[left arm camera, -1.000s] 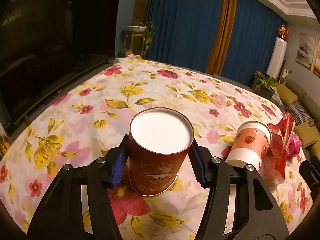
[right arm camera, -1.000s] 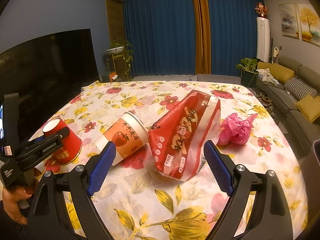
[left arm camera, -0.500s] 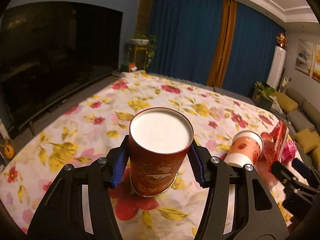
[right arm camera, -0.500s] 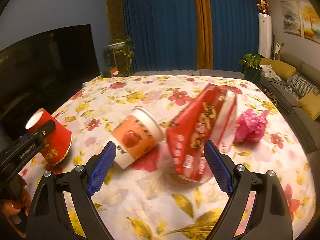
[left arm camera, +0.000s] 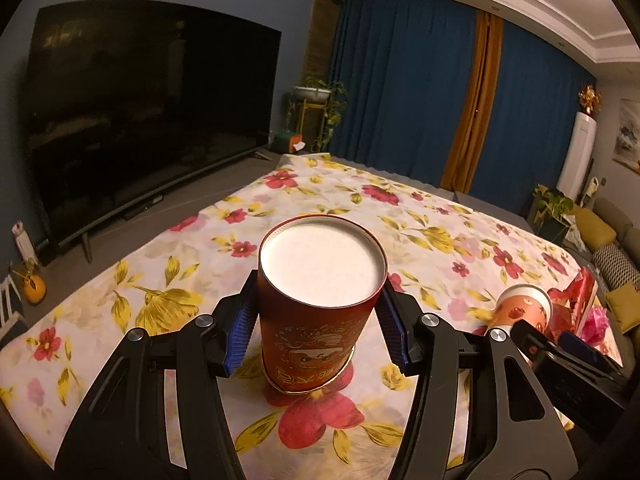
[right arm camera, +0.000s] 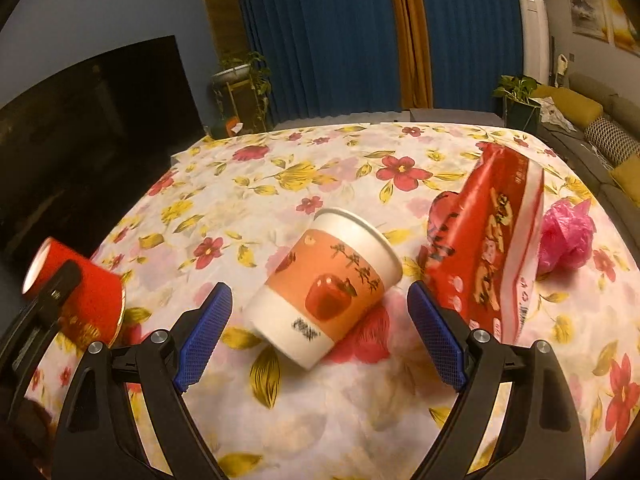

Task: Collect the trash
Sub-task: 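Grasp the orange apple-print paper cup with the right tool while the left tool holds the red cup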

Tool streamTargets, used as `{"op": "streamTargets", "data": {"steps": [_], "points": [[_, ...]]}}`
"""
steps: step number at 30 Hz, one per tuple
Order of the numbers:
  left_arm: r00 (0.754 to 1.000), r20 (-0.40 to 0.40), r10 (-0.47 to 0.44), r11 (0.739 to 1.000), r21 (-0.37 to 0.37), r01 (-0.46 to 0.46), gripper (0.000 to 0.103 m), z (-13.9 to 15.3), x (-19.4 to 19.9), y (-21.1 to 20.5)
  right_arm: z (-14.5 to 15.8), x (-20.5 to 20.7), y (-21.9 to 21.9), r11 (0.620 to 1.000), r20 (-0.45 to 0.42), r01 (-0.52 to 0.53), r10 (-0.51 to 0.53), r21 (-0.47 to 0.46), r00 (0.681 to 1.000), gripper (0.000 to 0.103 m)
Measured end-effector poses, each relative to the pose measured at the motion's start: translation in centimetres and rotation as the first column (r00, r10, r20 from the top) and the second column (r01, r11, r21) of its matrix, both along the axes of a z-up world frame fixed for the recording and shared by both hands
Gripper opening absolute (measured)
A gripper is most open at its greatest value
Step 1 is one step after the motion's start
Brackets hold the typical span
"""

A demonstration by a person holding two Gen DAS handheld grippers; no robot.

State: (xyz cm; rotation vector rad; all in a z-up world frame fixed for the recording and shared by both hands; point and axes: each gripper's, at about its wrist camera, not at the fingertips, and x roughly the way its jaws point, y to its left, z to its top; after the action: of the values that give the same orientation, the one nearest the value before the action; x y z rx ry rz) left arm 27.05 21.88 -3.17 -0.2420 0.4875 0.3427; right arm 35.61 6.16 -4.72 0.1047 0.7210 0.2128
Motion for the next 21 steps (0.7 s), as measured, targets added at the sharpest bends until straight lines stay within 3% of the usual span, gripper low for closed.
{"op": "streamTargets", "data": {"steps": [9, 16, 21], "points": [[1.0, -0.008, -0.01, 1.0, -0.009, 0.01, 0.054, -0.2, 0.2, 0.0, -1.6, 2.2, 0.6, 1.0, -0.049, 0.024, -0.025, -0.004, 0.998, 0.082], [1.0, -0.015, -0.026, 1.0, -0.008, 0.025, 0.054, -0.5, 0.3, -0.3, -1.8, 2.1, 0.6, 1.0, -0.05, 0.017, -0.018, -0.016, 0.999, 0.066], [0.999, -0.017, -0.034, 0.999, -0.005, 0.034, 0.054, -0.6, 0.5, -0.5, -1.8, 2.0, 0.3, 1.0, -0.05, 0.021, -0.021, -0.005, 0.999, 0.061]]}}
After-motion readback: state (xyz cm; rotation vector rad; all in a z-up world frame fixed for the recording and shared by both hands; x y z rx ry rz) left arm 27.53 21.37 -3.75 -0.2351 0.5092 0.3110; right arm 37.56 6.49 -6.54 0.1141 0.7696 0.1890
